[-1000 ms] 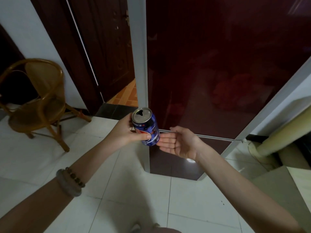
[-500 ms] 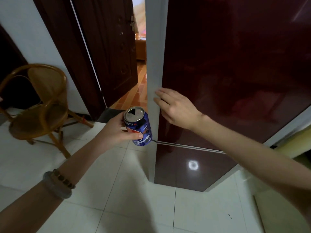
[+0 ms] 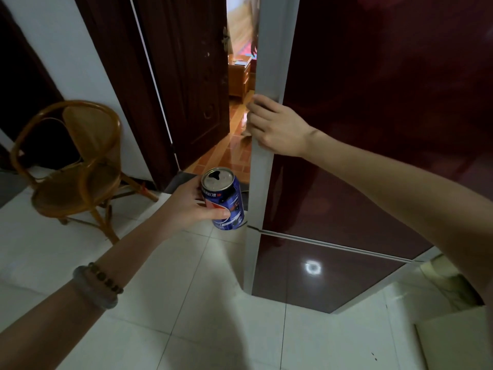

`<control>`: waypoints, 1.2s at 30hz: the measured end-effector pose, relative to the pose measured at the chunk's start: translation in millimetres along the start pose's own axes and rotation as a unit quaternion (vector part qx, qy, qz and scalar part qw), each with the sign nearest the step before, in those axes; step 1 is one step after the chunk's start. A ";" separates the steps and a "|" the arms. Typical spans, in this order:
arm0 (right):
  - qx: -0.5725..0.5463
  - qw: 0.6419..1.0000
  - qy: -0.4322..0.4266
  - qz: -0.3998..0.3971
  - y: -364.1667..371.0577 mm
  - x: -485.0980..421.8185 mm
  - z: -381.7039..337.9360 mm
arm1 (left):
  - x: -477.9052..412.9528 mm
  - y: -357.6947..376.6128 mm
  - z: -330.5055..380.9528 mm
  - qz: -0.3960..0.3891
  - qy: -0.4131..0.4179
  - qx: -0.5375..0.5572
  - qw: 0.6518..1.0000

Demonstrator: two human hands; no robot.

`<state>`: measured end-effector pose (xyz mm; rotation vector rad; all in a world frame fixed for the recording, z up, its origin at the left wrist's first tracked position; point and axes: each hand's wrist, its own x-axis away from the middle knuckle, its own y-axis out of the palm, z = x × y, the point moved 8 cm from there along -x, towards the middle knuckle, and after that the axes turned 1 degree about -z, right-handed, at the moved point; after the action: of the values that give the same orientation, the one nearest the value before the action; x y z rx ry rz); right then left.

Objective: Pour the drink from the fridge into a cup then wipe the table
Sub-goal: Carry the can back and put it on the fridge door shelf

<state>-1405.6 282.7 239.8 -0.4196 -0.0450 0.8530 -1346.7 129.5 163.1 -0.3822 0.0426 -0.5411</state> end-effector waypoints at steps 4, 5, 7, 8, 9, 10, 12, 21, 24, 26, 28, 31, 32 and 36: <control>0.025 0.997 -0.015 -0.078 8.1 -4.9 -9.1 | -0.3 3.1 1.8 -0.001 0.006 -0.003 1.000; 0.041 0.993 -0.014 -0.109 10.1 -6.8 -9.3 | 0.5 4.2 2.0 -0.002 0.007 -0.004 1.000; 0.012 0.991 0.019 -0.135 5.4 -10.0 -6.3 | 3.0 6.8 1.3 -0.010 0.009 -0.007 1.000; 0.011 0.990 0.032 -0.140 3.2 -12.5 -3.8 | 5.2 7.8 1.5 -0.014 0.010 -0.006 1.000; 0.023 0.990 0.035 -0.137 1.1 -14.9 -3.9 | 8.0 8.2 2.1 -0.017 0.011 -0.007 1.000; 0.031 0.990 0.035 -0.134 -1.0 -15.2 -3.3 | 11.0 8.3 3.5 -0.020 0.013 -0.008 1.000; 0.048 0.990 0.034 -0.131 -9.4 -14.5 -1.7 | 16.2 6.8 6.1 -0.021 0.018 -0.014 1.000; -0.041 0.997 -0.031 -0.052 -71.9 19.4 -31.1 | 36.0 -5.4 10.3 -0.024 0.035 -0.003 0.999; -0.058 0.998 -0.015 -0.004 -97.3 37.8 -40.1 | 43.3 2.1 11.6 -0.049 0.043 0.005 0.998; -0.081 0.996 -0.008 0.023 -114.7 49.7 -44.8 | 51.5 7.0 9.9 -0.065 0.042 0.015 0.997; -0.091 0.995 -0.005 0.042 -132.2 62.9 -49.1 | 61.2 12.2 8.4 -0.086 0.050 0.018 0.995; -0.111 0.991 0.005 0.074 -158.4 82.5 -56.6 | 77.3 16.9 6.0 -0.096 0.057 0.008 0.994; -0.124 0.989 0.007 0.084 -168.3 89.1 -58.0 | 83.0 18.5 5.7 -0.098 0.058 0.009 0.993; -0.142 0.985 0.040 0.094 -202.0 118.4 -65.3 | 106.9 27.7 2.2 -0.103 0.054 0.002 0.993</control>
<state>-1168.1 230.4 240.9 -0.7344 -0.0545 1.0202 -1241.0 97.6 161.4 -0.3545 0.1062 -0.7663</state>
